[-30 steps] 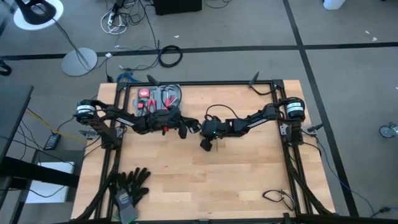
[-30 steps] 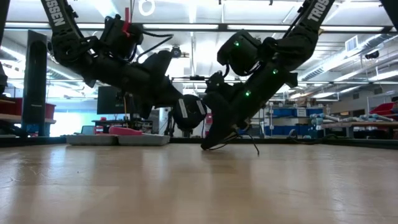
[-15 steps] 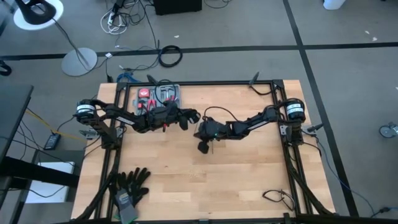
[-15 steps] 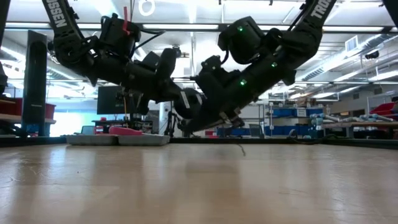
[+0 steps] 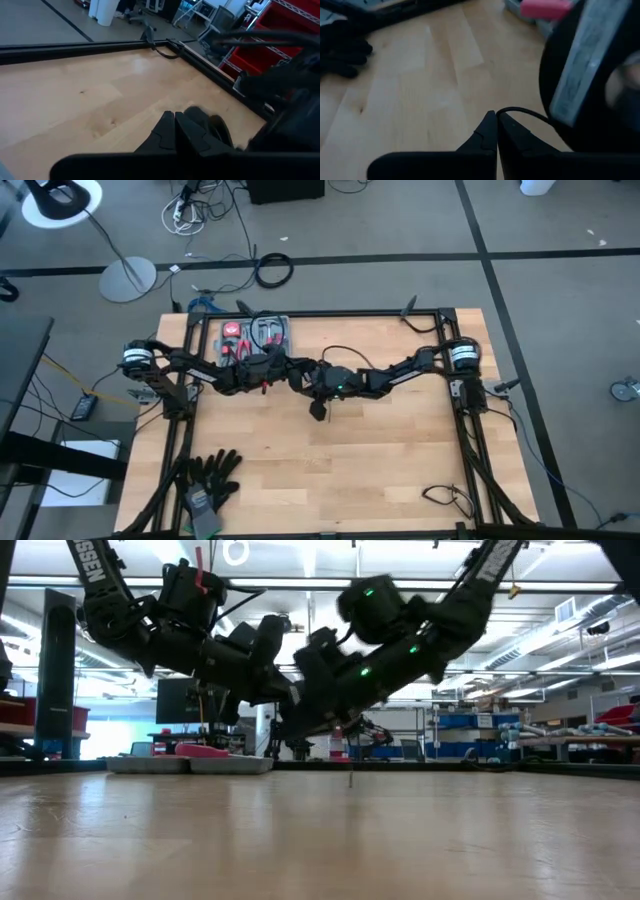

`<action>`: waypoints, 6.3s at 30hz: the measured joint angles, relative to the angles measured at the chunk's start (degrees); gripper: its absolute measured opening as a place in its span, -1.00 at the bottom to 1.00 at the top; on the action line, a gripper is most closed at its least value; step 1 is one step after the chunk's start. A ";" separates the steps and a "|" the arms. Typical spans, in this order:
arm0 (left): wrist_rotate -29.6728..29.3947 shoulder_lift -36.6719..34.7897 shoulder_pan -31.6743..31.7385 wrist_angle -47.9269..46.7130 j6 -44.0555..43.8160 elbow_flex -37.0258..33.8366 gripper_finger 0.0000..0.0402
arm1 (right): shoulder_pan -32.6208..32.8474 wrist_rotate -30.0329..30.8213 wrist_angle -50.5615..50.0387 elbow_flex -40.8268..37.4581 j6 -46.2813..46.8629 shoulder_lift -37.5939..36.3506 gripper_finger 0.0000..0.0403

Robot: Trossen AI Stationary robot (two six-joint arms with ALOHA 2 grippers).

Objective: Coil cords
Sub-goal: Coil the black wire onto the spool

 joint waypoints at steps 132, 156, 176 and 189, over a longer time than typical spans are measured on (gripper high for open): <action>-0.06 0.00 -3.73 -12.65 16.27 -0.04 -1.00 | -2.12 7.66 12.93 -12.50 -16.34 -4.59 -0.57; 0.79 0.00 -3.76 -10.66 18.22 -0.07 -1.00 | -6.27 -10.73 2.54 -7.44 -19.69 -4.61 -0.94; 2.00 0.00 -3.71 -10.31 17.88 -0.05 -0.87 | -6.19 -10.18 2.53 -7.35 -19.04 -4.61 -0.99; 4.21 -5.09 -3.65 -12.37 23.66 0.04 -0.51 | -6.19 -9.81 2.46 -7.33 -18.88 -4.59 -1.00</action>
